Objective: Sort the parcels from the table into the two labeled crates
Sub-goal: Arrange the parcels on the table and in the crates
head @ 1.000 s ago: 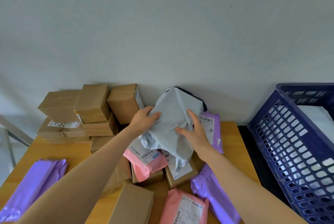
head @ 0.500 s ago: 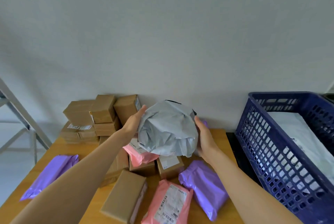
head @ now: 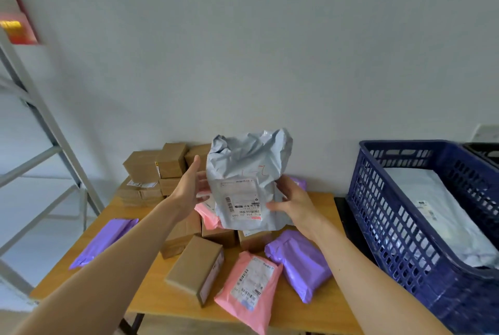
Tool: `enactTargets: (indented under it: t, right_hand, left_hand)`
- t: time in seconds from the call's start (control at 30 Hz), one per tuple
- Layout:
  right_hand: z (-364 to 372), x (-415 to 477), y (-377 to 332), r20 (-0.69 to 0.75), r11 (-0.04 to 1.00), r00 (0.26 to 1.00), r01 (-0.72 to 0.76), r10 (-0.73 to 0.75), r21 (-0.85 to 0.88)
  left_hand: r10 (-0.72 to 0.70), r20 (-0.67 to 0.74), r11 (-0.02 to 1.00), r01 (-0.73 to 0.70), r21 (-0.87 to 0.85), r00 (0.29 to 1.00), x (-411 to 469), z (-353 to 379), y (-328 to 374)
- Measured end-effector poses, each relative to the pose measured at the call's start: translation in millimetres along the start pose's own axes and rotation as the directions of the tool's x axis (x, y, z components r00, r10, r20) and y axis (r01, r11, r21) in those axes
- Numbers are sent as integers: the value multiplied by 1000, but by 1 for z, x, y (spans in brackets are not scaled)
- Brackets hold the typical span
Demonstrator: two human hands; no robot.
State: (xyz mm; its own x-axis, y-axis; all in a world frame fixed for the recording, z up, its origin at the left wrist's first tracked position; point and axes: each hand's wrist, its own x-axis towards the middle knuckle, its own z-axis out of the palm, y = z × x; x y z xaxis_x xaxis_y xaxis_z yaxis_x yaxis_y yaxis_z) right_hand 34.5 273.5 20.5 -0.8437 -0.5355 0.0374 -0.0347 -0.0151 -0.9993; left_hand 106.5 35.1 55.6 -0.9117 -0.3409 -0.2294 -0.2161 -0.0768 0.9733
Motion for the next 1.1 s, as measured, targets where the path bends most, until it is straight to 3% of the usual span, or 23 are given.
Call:
enactTargets:
  t: [0.27,0.47,0.6,0.8,1.0,1.1]
  right_hand:
    - [21,-6,-21,-100,998,995,26,-20,52]
    - [48,0,-22,-110,982,994,8,13,187]
    - [66,2,-23,-134,973,988,-39,71,228]
    - [86,-1,-22,-135,928,982,-78,136,364]
    - [102,-2,-14,-183,946,965,-130,190,297]
    - [112,-4,-14,-369,991,920,-132,135,34]
  left_hand:
    - [64,21,998,-64,28,998,-15,-11,14]
    - [99,130,977,-121,173,987,-20,-39,16]
    - [124,305,970,-181,165,944,-20,-60,13]
    - [111,379,972,-180,152,919,-19,-79,12]
    - [165,236,942,-224,249,958,-20,-89,9]
    - [192,186,903,-247,350,964,-19,-89,7]
